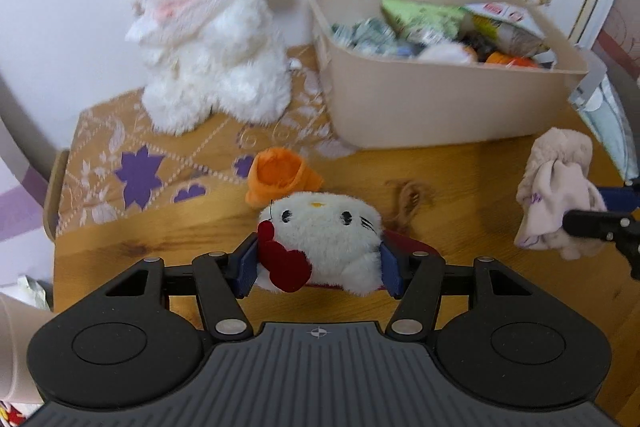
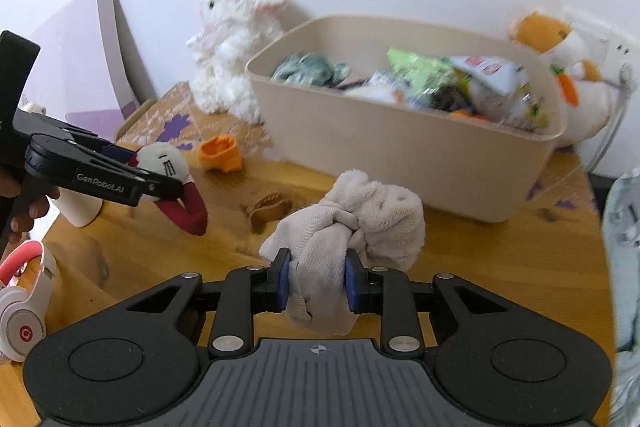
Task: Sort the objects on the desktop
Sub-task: 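Lift both plush toys into the beige basket and open both tools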
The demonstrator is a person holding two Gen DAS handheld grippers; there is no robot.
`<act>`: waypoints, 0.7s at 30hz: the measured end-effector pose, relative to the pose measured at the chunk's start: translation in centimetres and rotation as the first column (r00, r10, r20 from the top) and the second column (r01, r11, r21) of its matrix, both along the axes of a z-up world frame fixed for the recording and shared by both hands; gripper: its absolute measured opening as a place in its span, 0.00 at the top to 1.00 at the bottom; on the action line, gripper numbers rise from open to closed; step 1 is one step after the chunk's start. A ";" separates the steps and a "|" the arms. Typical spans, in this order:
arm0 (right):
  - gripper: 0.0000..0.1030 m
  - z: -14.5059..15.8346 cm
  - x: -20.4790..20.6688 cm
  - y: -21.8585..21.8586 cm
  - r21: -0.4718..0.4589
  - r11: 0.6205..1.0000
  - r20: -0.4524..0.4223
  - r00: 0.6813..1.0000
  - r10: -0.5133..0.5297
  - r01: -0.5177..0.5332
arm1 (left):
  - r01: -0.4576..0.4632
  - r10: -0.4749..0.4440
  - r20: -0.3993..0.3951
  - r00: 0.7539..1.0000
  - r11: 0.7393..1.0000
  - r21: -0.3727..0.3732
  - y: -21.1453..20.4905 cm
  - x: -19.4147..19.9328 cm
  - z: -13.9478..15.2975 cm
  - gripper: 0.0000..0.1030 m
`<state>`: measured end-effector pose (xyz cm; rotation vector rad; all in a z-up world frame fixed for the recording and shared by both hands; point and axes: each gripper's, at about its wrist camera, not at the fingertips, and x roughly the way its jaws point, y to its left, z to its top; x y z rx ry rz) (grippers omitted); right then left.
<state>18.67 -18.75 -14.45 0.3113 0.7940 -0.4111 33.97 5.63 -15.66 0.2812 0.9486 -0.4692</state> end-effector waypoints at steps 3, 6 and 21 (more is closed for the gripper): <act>0.76 1.3 -1.0 -1.0 -0.017 1.000 0.022 1.000 -0.013 0.013 | 0.034 -0.034 0.035 0.999 0.999 -0.001 -1.2 -0.5 1.4 0.41; 0.76 2.5 -1.8 -2.4 -0.015 0.999 0.053 0.998 -0.044 0.045 | 0.062 -0.061 0.069 0.996 0.998 -0.013 -2.5 -0.7 3.0 0.41; 0.76 8.6 0.9 -8.0 -0.112 0.990 0.194 0.979 -0.063 0.086 | 0.121 -0.102 0.206 0.973 0.989 -0.084 -9.2 2.4 9.5 0.41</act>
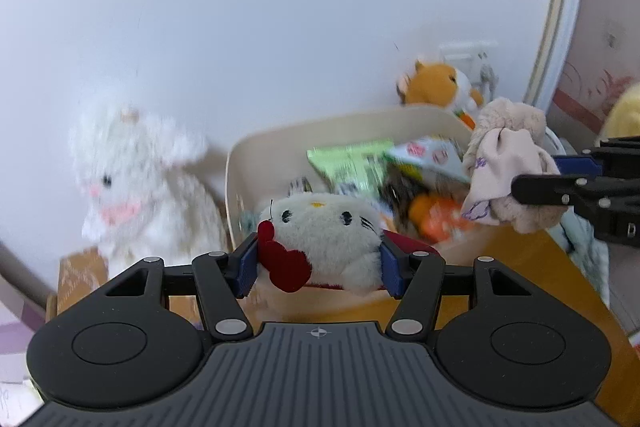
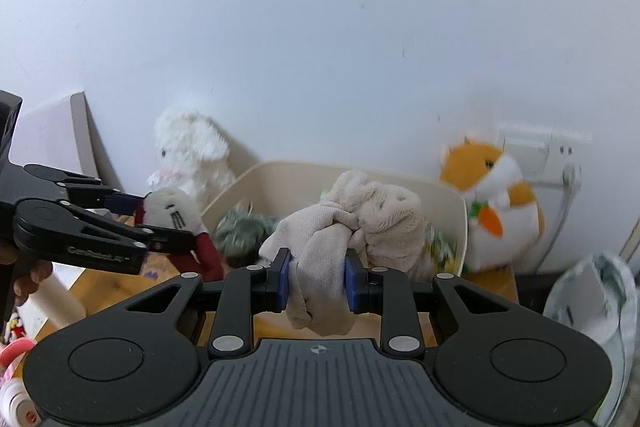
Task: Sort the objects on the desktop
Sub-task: 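Lift both plush toys into the beige basket and open both tools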
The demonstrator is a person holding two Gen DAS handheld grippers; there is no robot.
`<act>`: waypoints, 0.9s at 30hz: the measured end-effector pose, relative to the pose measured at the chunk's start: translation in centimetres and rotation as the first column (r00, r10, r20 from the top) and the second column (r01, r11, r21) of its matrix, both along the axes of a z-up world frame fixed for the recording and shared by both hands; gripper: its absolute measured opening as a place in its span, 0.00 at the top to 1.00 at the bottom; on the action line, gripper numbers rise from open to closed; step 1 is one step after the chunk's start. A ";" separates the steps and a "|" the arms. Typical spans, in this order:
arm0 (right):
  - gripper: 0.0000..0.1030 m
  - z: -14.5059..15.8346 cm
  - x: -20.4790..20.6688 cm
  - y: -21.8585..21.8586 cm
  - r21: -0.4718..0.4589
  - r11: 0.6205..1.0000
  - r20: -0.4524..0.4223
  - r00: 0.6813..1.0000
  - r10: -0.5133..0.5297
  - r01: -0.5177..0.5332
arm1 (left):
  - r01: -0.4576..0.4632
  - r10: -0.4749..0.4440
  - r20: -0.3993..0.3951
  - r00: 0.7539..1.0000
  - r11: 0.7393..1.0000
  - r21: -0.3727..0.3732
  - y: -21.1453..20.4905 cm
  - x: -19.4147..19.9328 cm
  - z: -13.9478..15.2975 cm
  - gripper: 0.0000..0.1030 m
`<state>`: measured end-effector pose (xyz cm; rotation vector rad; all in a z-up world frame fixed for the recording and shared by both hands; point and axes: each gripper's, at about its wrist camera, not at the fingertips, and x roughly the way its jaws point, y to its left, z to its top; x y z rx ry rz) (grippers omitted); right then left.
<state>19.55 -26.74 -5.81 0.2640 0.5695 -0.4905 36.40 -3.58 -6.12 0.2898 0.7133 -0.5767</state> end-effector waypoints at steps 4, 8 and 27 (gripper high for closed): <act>0.76 0.2 2.4 -1.1 -0.037 0.999 -0.006 1.000 -0.001 0.001 | -0.061 0.061 0.004 0.998 0.998 -0.023 -1.4 2.6 0.2 0.41; 0.76 -0.2 4.5 -2.2 -0.058 0.998 -0.037 0.999 -0.020 0.018 | -0.116 0.116 -0.006 0.993 0.993 -0.017 -2.8 5.0 -0.4 0.41; 0.54 -4.8 6.7 -2.1 -0.166 0.986 -0.220 0.975 -0.025 -0.012 | -0.131 0.135 -0.073 0.988 0.990 0.057 -5.4 6.6 -4.0 0.29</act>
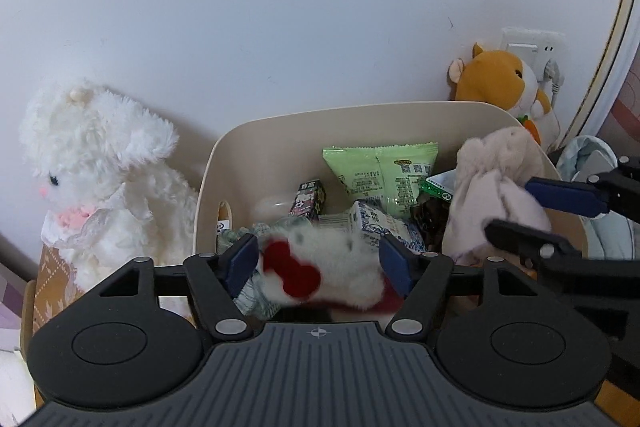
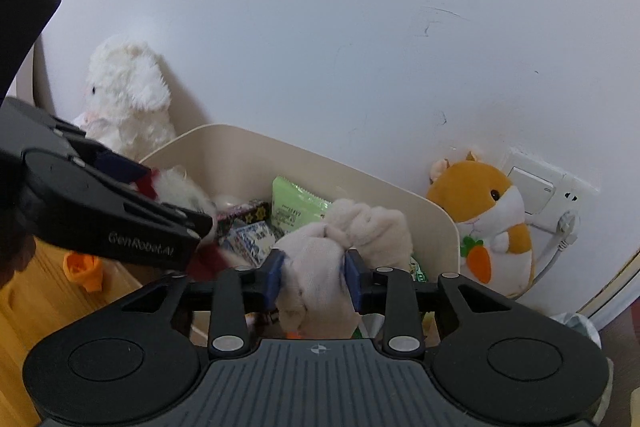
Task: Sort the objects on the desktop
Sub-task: 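Lift both plush toys into the beige basket and open both tools, then withdraw both open tools from the basket back over the table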
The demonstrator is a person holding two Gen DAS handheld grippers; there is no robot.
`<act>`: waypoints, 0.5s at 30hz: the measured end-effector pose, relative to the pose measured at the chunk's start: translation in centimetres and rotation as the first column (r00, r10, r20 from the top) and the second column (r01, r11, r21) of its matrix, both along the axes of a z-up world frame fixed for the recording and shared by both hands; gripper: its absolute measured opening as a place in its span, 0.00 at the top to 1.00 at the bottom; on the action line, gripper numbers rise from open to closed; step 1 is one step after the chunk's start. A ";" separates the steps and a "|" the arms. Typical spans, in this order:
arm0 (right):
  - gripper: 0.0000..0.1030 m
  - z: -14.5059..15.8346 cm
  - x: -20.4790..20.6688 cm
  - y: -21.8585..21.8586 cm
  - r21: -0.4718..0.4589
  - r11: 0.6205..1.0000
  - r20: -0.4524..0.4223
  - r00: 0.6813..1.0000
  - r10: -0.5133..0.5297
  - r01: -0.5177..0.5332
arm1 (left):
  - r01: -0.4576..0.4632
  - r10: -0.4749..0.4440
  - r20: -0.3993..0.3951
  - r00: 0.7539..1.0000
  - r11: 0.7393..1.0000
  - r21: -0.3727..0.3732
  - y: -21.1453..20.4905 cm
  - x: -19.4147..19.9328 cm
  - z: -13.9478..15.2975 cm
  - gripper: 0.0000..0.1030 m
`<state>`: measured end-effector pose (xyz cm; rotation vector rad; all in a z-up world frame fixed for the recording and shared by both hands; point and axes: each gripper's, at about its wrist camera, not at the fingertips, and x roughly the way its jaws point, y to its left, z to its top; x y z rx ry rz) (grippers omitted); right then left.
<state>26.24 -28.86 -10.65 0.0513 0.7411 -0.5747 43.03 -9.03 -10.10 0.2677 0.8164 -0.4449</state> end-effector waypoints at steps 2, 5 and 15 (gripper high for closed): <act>0.40 0.1 -0.2 0.2 -0.008 1.000 0.006 1.000 -0.006 0.006 | -0.004 0.004 0.004 1.000 1.000 -0.008 0.1 -0.1 0.2 0.25; 0.25 0.4 -0.8 0.7 -0.017 1.000 0.028 0.999 -0.017 0.017 | 0.011 -0.010 0.002 1.000 1.000 -0.025 0.9 -0.6 0.5 0.23; 0.00 1.5 -2.4 2.7 -0.059 0.998 0.065 0.997 -0.032 0.036 | -0.022 0.025 0.042 0.999 0.997 -0.072 4.8 -1.5 2.6 0.22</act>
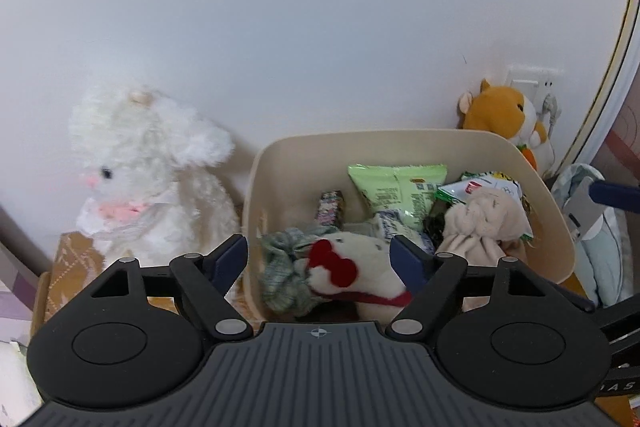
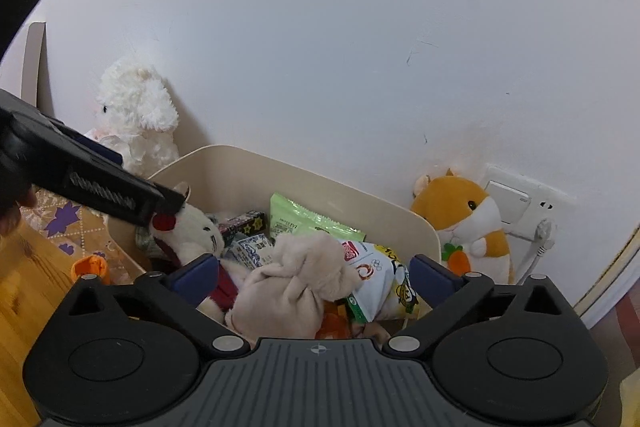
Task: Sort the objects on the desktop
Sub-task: 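Withdraw both open tools from the basket back over the table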
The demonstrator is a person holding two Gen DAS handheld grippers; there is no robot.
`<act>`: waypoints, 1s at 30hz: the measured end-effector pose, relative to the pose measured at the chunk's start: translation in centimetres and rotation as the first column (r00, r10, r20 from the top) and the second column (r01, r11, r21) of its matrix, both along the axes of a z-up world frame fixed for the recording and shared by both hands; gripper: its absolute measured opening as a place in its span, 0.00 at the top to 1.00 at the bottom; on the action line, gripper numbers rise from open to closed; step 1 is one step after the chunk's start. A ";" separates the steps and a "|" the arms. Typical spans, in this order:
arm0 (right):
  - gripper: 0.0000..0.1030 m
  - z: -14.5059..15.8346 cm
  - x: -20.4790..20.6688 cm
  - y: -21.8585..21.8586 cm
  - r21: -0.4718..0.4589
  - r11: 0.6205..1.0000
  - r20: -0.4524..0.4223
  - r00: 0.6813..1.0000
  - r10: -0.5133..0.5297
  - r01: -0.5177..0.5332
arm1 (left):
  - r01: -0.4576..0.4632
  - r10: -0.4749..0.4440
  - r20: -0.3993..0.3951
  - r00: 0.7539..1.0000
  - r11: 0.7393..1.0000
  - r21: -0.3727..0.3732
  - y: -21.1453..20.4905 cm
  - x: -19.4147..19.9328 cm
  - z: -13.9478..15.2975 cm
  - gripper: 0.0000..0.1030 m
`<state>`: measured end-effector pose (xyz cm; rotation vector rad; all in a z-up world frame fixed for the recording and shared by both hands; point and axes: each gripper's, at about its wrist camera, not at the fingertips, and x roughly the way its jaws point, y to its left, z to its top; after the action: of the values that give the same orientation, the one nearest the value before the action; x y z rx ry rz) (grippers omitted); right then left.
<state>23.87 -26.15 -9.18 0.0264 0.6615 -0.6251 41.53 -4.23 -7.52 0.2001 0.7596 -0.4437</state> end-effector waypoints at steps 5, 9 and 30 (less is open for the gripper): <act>0.00 0.0 -0.8 1.5 0.002 1.000 0.020 1.000 0.008 -0.008 | -0.027 0.027 -0.002 1.000 1.000 0.014 3.0 -0.1 0.6 0.20; 0.00 -0.6 -1.0 2.5 0.050 0.999 0.032 0.999 0.012 -0.013 | -0.055 0.055 -0.017 0.998 0.998 0.040 5.3 0.1 -0.1 0.20; 0.00 -8.9 4.1 8.0 0.228 0.965 -0.086 0.985 0.151 -0.129 | 0.012 0.021 -0.211 0.977 0.988 0.153 9.9 2.6 -8.4 0.20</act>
<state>27.94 -18.15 -18.11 0.1545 0.8236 -0.4158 44.12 5.71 -15.93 0.2985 1.0051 -0.4065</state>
